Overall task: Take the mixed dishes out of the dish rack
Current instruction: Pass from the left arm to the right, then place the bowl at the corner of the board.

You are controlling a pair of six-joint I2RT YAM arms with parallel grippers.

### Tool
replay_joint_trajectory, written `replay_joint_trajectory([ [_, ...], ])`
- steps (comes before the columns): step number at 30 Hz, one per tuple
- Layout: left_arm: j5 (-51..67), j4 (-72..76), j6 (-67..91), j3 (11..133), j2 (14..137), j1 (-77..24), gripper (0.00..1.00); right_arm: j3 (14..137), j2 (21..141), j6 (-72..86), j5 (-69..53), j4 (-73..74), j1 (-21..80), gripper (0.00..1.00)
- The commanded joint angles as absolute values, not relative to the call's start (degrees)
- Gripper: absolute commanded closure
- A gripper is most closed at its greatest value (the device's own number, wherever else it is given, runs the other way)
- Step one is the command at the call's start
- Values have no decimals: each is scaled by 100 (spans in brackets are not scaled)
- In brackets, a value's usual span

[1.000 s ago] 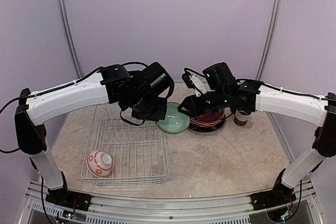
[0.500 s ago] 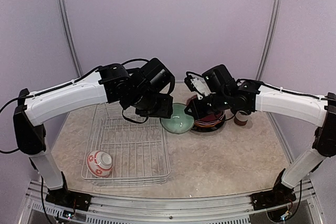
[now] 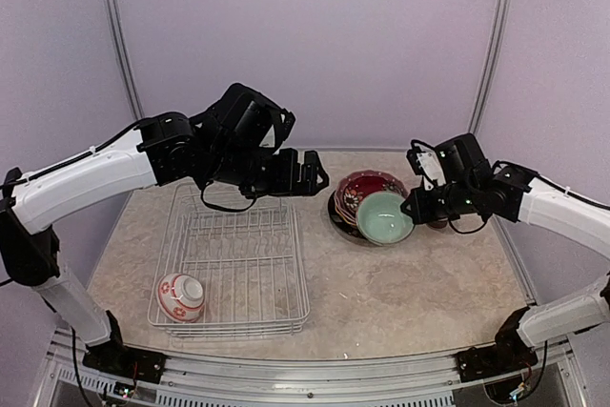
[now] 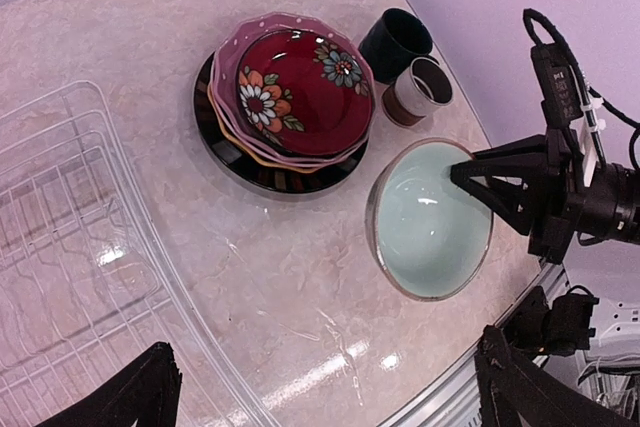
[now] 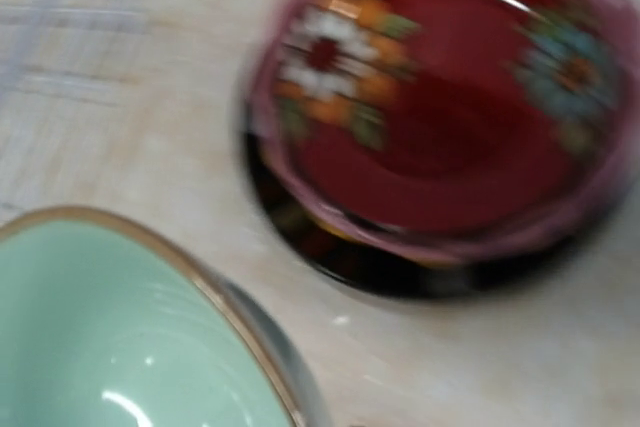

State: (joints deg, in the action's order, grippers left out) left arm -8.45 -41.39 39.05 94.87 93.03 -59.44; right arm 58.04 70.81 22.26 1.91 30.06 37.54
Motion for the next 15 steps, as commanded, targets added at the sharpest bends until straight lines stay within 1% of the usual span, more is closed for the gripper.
replay_joint_trajectory([
  [1, -588, -3932, 3841, 9132, 9015, -5788, 1, 5299, 6351, 2426, 167, 3145, 3283, 100],
  [10, -462, -3867, 4068, 8628, 8648, -5608, 1, 4173, 5773, 2571, 18, 3229, 2170, 100],
  [15, -458, -3884, 4104, 8532, 8582, -5563, 1, 4007, 5909, 2816, 97, 3246, 1848, 100],
])
